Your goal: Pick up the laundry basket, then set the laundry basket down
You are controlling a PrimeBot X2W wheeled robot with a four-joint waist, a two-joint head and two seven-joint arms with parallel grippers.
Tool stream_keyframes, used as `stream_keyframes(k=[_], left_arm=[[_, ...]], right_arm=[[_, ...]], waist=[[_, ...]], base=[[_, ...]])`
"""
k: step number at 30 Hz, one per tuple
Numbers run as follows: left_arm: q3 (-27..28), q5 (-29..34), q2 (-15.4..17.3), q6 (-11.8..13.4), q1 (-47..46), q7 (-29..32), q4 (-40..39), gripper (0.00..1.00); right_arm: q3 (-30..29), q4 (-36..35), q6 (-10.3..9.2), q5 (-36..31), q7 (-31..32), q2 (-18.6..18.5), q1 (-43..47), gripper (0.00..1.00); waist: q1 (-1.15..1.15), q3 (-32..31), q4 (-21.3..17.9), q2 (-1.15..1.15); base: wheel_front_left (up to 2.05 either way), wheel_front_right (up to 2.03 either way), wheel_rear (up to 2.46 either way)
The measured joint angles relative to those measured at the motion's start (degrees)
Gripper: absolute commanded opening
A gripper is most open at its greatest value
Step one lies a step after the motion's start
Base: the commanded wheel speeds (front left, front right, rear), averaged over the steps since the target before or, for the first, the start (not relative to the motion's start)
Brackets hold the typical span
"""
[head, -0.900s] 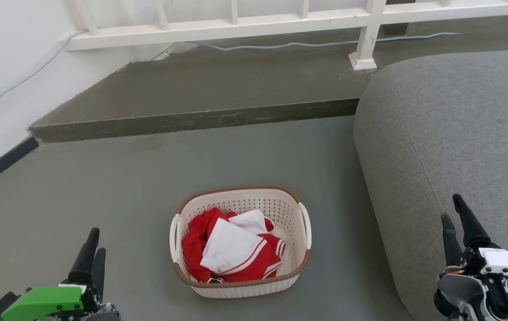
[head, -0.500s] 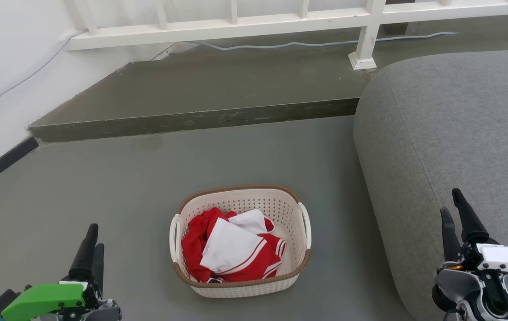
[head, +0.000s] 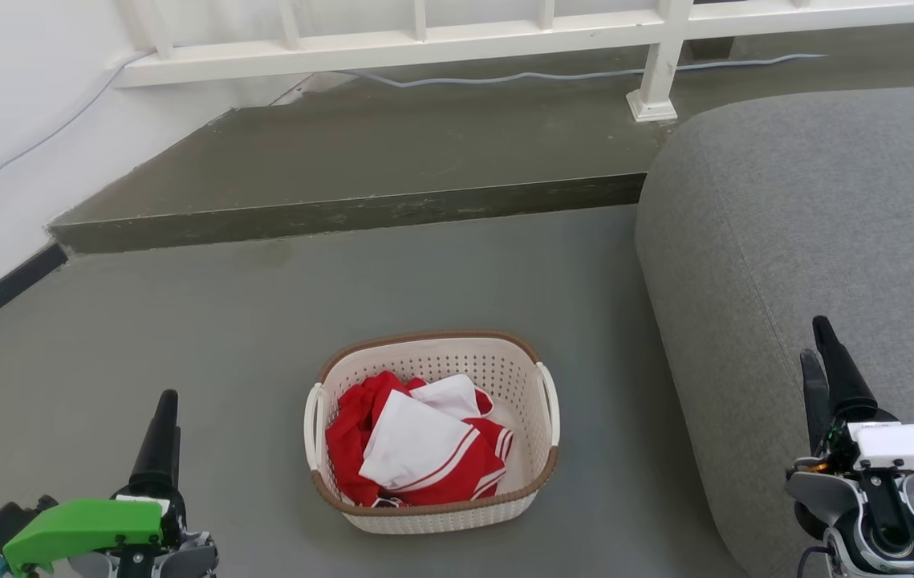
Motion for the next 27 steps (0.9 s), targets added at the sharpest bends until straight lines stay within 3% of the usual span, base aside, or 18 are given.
stream_keyframes(k=[14, 21, 27], left_arm=[[-1.9, 12.0, 2.2, 0.1, -0.6, -2.7, -0.6, 1.0], [-2.0, 19.6, 2.8, 1.3, -1.3, -4.0, -1.5, 1.0], [-3.4, 27.2, 3.7, 2.3, -1.5, -5.3, -2.4, 1.0]], right_arm=[[3.5, -1.3, 0.01, -12.3, -3.0, -3.7, -0.5, 1.0], [5.4, -1.7, -0.08, -19.5, -4.5, -4.7, -1.1, 1.0], [6.5, -2.8, -1.58, -27.6, -5.5, -6.0, -1.8, 1.0]], waist=[[0.0, 0.4, 0.0, 0.0], [0.0, 0.7, -0.1, 0.0], [0.0, 0.9, -0.2, 0.0]], base=[[0.0, 0.0, 0.0], [0.0, 0.0, 0.0], [0.0, 0.0, 0.0]])
